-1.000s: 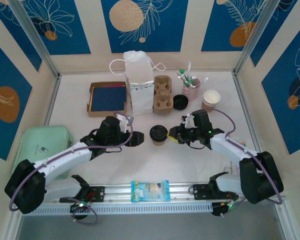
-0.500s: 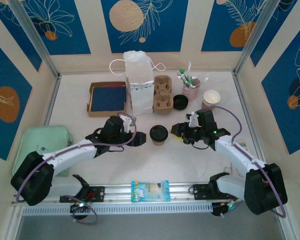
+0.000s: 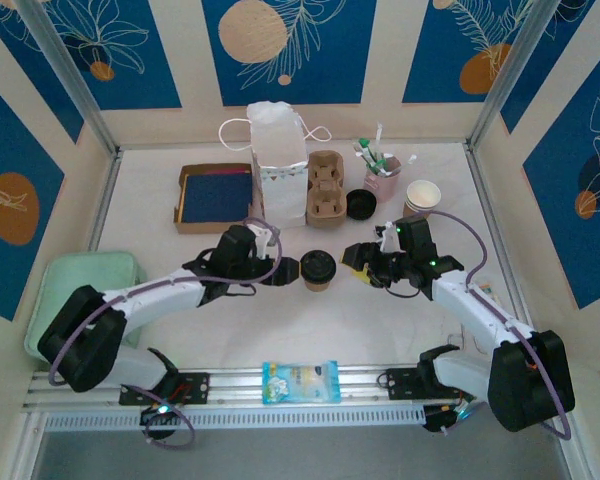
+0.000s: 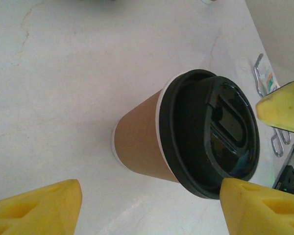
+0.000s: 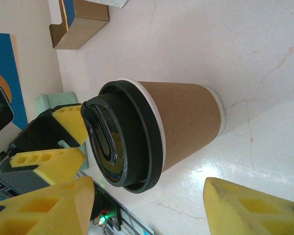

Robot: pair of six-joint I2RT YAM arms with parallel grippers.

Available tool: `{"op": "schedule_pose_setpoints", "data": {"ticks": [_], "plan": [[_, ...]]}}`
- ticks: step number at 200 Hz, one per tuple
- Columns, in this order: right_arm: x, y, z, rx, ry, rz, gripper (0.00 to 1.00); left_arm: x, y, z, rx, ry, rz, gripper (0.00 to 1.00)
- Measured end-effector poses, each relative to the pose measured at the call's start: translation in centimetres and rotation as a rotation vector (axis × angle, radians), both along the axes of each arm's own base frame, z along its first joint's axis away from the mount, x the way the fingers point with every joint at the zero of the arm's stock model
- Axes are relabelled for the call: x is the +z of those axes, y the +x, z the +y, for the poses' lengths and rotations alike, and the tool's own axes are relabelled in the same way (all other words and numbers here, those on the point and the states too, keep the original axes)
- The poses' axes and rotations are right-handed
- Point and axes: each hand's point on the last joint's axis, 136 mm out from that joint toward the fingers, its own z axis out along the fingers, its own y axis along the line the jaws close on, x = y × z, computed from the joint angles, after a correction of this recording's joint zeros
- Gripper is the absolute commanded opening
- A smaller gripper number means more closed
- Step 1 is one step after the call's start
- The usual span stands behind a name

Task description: Pack the takeout coffee

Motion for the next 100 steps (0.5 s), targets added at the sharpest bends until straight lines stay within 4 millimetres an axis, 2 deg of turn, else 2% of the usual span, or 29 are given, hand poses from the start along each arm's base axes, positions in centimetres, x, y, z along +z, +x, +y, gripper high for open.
{"op": "schedule_pose_setpoints", "data": {"ticks": [100], "plan": [[0.24,0.18,-0.46,-0.017,0.002,-0.005,0.61,-0.43,0.65,-0.75,-0.010,0.002,0.009,0.72]]}}
